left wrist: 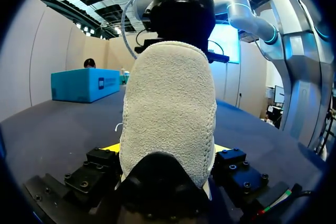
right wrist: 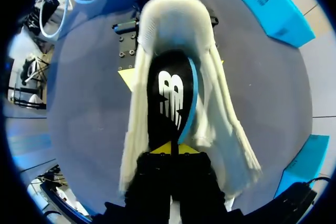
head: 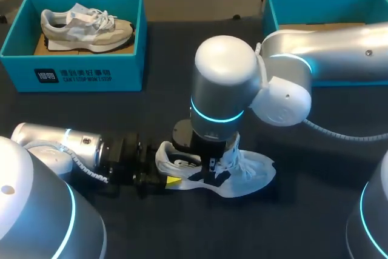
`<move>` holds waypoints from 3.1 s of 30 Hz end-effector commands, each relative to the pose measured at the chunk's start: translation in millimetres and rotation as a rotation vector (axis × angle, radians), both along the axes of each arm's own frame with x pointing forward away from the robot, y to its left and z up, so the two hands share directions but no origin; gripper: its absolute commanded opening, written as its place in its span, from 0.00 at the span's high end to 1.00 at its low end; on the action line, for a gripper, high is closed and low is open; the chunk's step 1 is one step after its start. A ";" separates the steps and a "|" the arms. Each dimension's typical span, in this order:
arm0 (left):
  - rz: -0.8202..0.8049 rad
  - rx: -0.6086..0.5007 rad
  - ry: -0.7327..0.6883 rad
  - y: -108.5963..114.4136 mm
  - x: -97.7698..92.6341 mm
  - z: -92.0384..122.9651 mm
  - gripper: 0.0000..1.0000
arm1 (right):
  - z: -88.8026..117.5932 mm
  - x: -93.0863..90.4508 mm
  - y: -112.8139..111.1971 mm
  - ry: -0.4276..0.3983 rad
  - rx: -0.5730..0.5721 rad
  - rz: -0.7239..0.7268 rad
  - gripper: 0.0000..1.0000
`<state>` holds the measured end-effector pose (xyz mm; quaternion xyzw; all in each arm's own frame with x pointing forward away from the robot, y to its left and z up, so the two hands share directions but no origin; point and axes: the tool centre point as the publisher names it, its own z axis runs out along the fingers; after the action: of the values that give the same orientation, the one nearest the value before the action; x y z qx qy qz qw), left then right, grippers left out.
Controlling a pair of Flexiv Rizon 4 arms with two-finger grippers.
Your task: Take the shoe out of the shoebox, open the shoe tongue, remove and reinsert the insole, then place the shoe into the shoebox
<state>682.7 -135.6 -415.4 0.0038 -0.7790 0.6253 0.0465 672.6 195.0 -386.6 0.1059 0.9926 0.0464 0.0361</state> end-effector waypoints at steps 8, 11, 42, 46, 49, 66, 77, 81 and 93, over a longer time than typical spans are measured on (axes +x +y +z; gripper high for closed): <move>0.004 0.002 0.000 -1.6 1.2 0.8 1.00 | 14.1 -5.1 -6.3 -0.051 0.014 -0.005 1.00; 0.004 0.002 0.000 -1.6 1.2 0.8 1.00 | 13.7 -4.2 -7.9 -0.057 0.023 -0.010 1.00; 0.004 0.002 0.000 -1.6 1.2 0.8 1.00 | 28.8 0.1 -19.8 -0.153 0.148 0.035 1.00; 0.004 0.002 0.000 -1.6 1.2 0.8 1.00 | 28.5 3.2 -20.3 -0.147 0.167 0.063 1.00; 0.004 0.002 0.000 -1.6 1.2 0.8 1.00 | 28.3 4.6 -22.1 -0.148 0.187 0.083 1.00; 0.004 0.002 0.000 -1.6 1.2 0.8 1.00 | 41.4 8.5 -20.3 -0.160 0.257 0.242 1.00; 0.004 0.002 0.000 -1.6 1.2 0.8 1.00 | 45.5 10.2 -19.0 -0.156 0.296 0.377 1.00; 0.004 0.002 0.000 -1.6 1.2 0.8 1.00 | 46.6 13.9 -14.0 -0.130 0.287 0.455 1.00; 0.004 0.002 0.000 -1.6 1.2 0.8 1.00 | 50.3 21.0 -4.6 -0.074 0.241 0.524 1.00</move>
<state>684.1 -136.5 -415.1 0.0044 -0.7789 0.6254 0.0465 692.2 185.5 -337.8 -0.1504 0.9708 0.1799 0.0498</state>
